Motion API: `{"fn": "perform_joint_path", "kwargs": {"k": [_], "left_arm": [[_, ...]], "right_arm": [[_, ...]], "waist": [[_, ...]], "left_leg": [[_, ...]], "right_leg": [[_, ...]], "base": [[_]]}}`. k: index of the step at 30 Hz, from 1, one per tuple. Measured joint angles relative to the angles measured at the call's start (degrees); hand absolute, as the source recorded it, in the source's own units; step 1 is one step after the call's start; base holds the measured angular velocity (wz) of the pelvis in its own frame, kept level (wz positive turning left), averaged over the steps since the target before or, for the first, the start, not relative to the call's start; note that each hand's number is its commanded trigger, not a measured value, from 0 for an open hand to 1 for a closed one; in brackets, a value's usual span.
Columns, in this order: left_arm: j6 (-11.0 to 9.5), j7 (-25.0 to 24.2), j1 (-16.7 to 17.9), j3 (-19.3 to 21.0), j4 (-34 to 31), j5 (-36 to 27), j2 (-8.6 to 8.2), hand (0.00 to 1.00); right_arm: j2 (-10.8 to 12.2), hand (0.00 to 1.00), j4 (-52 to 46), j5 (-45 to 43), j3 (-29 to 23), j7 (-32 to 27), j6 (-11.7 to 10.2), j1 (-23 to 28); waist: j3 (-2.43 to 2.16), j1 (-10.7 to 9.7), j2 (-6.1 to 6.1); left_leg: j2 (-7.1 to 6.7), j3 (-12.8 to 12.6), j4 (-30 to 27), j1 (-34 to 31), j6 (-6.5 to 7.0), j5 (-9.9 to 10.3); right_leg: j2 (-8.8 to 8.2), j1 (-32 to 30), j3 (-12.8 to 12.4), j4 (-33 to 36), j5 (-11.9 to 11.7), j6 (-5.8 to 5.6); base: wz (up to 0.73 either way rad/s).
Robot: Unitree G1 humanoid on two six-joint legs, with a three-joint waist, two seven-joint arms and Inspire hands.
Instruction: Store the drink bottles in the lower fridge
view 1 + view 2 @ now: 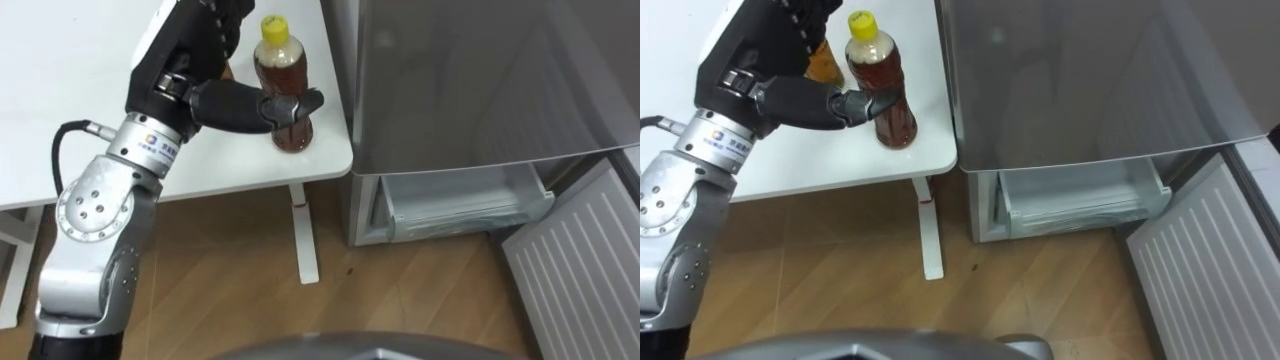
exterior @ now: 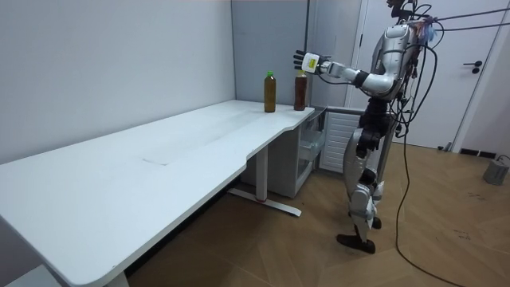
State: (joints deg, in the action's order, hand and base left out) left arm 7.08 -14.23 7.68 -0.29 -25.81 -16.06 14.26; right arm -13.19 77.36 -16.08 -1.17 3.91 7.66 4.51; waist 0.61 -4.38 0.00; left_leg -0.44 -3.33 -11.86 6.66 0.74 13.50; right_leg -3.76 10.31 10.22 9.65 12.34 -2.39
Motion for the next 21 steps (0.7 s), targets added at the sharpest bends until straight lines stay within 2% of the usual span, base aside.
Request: {"fn": "perform_joint_path", "kwargs": {"k": [10,17,21], "left_arm": [[0.01,0.05,0.01,0.0,0.02,0.07,-0.17,0.0],[0.2,0.06,0.18,0.0,4.58,0.06,-0.37,0.0],[0.64,0.12,0.77,0.02,6.31,0.05,-1.01,0.0]], "right_arm": [[0.02,0.0,-1.3,0.02,0.04,0.02,-0.06,-0.01],[0.05,0.0,-1.51,-0.03,0.01,0.63,0.17,0.82],[0.33,0.0,-1.64,-0.13,-0.02,0.45,1.59,1.05]], "waist": [[-0.41,0.11,0.6],[-0.36,0.12,0.6],[-0.3,0.23,0.44]], "left_leg": [[0.03,-0.41,-0.62,0.07,0.0,0.0],[0.09,-0.45,0.08,-0.01,0.01,0.0],[0.08,-0.74,0.13,-0.04,0.02,-0.01]], "right_leg": [[-0.04,-0.2,-0.09,0.13,-0.03,0.03],[-0.01,-0.21,-0.1,0.18,-0.03,0.05],[-0.01,-0.42,-0.48,0.09,-0.02,0.04]], "base": [[-0.02],[0.0],[-0.03]]}}
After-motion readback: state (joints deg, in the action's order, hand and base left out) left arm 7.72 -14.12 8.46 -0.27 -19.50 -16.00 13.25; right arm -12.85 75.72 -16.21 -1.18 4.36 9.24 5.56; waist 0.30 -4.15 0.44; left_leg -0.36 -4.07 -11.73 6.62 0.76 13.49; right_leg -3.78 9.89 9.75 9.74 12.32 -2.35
